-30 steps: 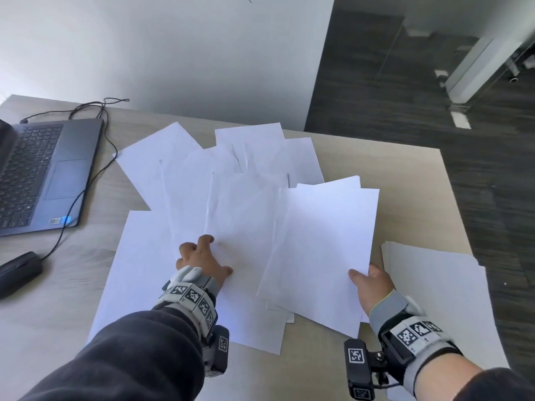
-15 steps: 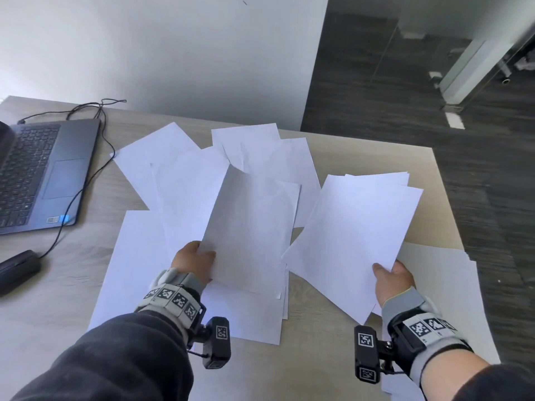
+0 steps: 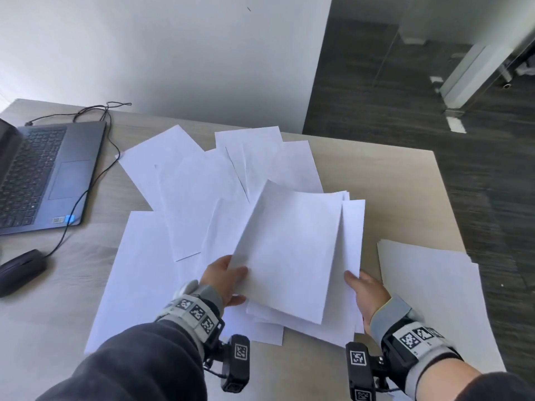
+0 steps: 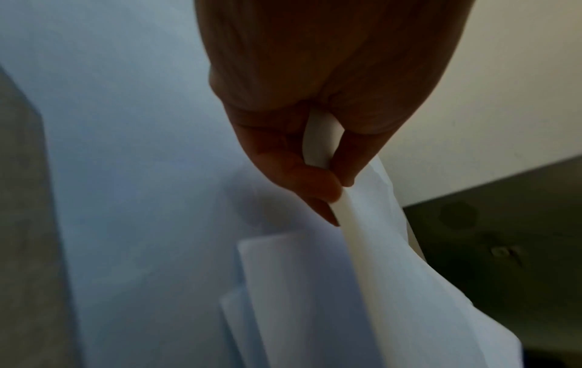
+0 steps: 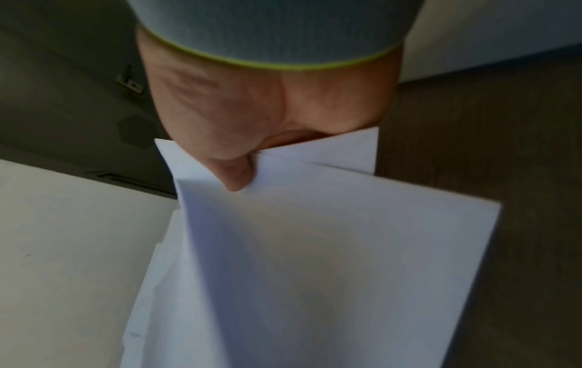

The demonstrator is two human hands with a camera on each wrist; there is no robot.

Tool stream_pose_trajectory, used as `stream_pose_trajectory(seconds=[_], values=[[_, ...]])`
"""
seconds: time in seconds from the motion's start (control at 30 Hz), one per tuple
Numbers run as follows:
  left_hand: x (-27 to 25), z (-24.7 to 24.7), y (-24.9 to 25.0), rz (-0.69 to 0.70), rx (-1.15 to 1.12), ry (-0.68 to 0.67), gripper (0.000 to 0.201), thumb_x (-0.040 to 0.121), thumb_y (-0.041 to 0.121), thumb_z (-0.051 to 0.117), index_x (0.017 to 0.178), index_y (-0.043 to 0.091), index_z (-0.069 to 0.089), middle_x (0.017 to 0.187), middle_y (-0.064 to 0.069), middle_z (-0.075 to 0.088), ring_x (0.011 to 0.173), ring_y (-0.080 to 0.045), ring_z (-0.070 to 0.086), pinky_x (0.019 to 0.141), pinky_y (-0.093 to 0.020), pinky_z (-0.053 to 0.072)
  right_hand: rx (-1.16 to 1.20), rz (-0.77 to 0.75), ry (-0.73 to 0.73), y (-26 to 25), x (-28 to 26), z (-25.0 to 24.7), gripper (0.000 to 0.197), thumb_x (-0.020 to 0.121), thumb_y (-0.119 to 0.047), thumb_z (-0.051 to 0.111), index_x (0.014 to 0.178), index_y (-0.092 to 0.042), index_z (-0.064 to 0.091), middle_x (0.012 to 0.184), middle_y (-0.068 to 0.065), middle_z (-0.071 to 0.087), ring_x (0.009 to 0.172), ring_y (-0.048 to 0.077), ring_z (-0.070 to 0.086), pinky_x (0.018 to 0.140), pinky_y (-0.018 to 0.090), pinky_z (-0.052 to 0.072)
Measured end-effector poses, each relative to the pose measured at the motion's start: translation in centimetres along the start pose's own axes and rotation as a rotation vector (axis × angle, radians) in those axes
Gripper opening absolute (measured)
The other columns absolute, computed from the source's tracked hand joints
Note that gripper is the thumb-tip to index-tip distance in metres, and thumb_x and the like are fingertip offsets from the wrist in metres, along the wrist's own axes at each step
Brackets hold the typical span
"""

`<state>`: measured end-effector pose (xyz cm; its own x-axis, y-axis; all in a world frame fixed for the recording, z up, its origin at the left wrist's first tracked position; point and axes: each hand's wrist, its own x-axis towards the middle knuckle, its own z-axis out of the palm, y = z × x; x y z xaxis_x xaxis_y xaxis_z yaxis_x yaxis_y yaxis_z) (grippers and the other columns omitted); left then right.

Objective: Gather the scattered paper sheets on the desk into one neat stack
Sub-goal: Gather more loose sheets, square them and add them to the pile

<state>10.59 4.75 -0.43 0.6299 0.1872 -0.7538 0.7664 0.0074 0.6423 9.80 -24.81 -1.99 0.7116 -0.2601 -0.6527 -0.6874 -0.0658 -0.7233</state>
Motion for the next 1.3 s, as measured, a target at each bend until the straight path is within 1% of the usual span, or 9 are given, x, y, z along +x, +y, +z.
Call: stream_pose_trajectory(seconds=[0.1,0.23,0.3,0.37,0.53,0.73,0.97,1.07,1.3], values=[[-1.0,2.0,-0.5,-0.006,0.107,-0.057,0.032,0.095,0.013,0.063,0.127,0.021,0.063,0.113,-0.008,0.071,0.099,-0.029,0.070,0.061,-0.036,0.063,-0.036,0.029,-0.006,0.0,-0.1,0.7,0.040,0.090,-0.053,0.054,0.109,-0.020,0.066,0.116,0.011,0.068,0.111,0.032,0.061,0.105,0.045,0.042],[-1.6,2.6,-0.8,0.097,0.387,-0.113,0.019,0.094,0.030,0.060,0.110,0.028,0.069,0.100,0.002,0.075,0.085,-0.026,0.073,0.071,-0.038,0.064,-0.036,-0.013,-0.068,0.2,-0.2,0.8,0.007,0.092,-0.014,0.064,0.097,-0.013,0.069,0.106,0.014,0.072,0.092,0.029,0.068,0.090,0.042,0.052],[-1.2,1.8,-0.6,0.185,0.504,-0.007,0.020,0.090,0.041,0.062,0.104,0.030,0.070,0.096,0.007,0.072,0.083,-0.020,0.071,0.076,-0.037,0.061,-0.038,-0.013,-0.079,0.5,0.0,0.6,0.014,0.091,-0.005,0.064,0.103,-0.008,0.068,0.103,0.012,0.071,0.086,0.025,0.067,0.081,0.038,0.053],[-0.6,0.6,0.1,0.223,0.586,0.163,0.027,0.088,0.043,0.064,0.113,0.032,0.067,0.110,0.005,0.063,0.091,-0.016,0.065,0.077,-0.032,0.056,-0.033,-0.011,-0.093,0.5,-0.1,0.5,0.016,0.090,-0.001,0.063,0.106,-0.006,0.067,0.099,0.011,0.071,0.084,0.024,0.067,0.073,0.033,0.052],[0.4,-3.0,1.4,0.092,0.679,0.409,0.057,0.083,0.040,0.065,0.137,0.035,0.047,0.147,-0.003,0.038,0.128,-0.031,0.045,0.090,-0.040,0.043,-0.025,0.008,-0.115,0.9,0.2,0.8,0.018,0.089,-0.001,0.064,0.106,-0.005,0.068,0.098,0.010,0.072,0.092,0.031,0.068,0.085,0.042,0.053],[1.5,-3.2,1.7,0.076,0.496,0.334,0.074,0.083,0.025,0.070,0.149,0.030,0.036,0.142,-0.007,0.045,0.094,-0.027,0.056,0.079,-0.036,0.048,-0.024,-0.010,-0.146,1.1,0.1,2.2,0.015,0.088,0.001,0.065,0.096,-0.011,0.069,0.100,0.012,0.072,0.094,0.033,0.068,0.090,0.046,0.053],[1.8,-1.6,1.5,-0.029,0.420,0.189,0.083,0.078,0.034,0.078,0.151,0.027,0.038,0.136,-0.004,0.060,0.117,-0.029,0.060,0.102,-0.039,0.048,-0.039,-0.014,-0.165,1.5,0.0,3.4,0.014,0.087,0.004,0.066,0.092,-0.009,0.068,0.098,0.015,0.071,0.092,0.034,0.067,0.088,0.046,0.053],[1.8,-1.3,1.6,-0.044,0.454,0.215,0.084,0.068,0.045,0.078,0.145,0.031,0.047,0.138,-0.005,0.054,0.115,-0.031,0.058,0.103,-0.043,0.048,-0.052,-0.023,-0.158,1.7,0.2,3.6,0.013,0.086,0.004,0.066,0.094,-0.006,0.070,0.095,0.015,0.072,0.086,0.032,0.068,0.088,0.046,0.053],[1.4,-0.7,1.6,-0.026,0.470,0.253,0.067,0.074,0.048,0.074,0.135,0.033,0.050,0.134,-0.003,0.044,0.115,-0.032,0.052,0.099,-0.043,0.047,-0.097,-0.034,-0.141,2.0,0.2,3.5,0.013,0.085,0.000,0.069,0.088,-0.013,0.071,0.093,0.012,0.074,0.090,0.034,0.069,0.090,0.050,0.054]])
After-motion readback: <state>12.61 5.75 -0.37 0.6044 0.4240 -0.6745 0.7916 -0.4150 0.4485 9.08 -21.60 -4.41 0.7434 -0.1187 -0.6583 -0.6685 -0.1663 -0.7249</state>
